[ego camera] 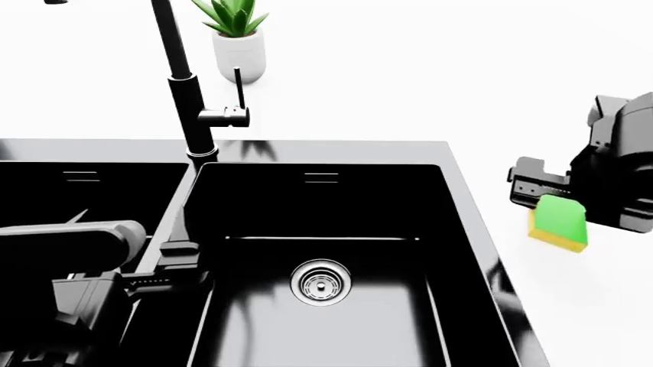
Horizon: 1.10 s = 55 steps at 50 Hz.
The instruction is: Pick the pan and sponge and place them into the sink. Then turn on the water.
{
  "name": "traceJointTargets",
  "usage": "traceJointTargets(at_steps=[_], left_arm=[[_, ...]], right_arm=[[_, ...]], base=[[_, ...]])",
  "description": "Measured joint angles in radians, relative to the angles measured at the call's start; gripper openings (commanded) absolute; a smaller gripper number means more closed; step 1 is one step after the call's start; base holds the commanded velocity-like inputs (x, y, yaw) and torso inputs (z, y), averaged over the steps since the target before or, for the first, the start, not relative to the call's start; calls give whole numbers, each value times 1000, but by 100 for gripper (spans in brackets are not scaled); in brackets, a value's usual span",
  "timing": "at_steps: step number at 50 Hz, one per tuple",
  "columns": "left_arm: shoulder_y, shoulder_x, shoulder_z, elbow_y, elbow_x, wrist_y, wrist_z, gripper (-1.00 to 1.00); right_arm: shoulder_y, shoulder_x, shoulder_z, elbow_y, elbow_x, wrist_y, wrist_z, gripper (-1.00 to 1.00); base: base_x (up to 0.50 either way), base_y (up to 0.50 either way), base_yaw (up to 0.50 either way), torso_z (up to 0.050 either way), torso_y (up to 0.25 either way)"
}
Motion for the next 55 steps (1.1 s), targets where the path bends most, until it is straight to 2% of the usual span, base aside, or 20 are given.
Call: traceJointTargets(at_steps=[7,15,38,55], left_arm=[[2,-6,5,3,-6,9,-7,100],[13,-7,7,6,7,21,3,100],[67,-8,26,8,89,61,65,100],[128,-11,46,6,172,105,127,100]], right_arm=[[36,-14,30,-120,49,-1,38,-100],[39,-77,46,-201,59,10,22,-100],[-97,-328,55,-286,-88,-22,-171,-100],[-236,-463,11,-231,-247,-73,-335,-100]], base=[[0,0,0,0,0],[0,0,0,0,0],[0,0,0,0,0],[0,0,0,0,0]])
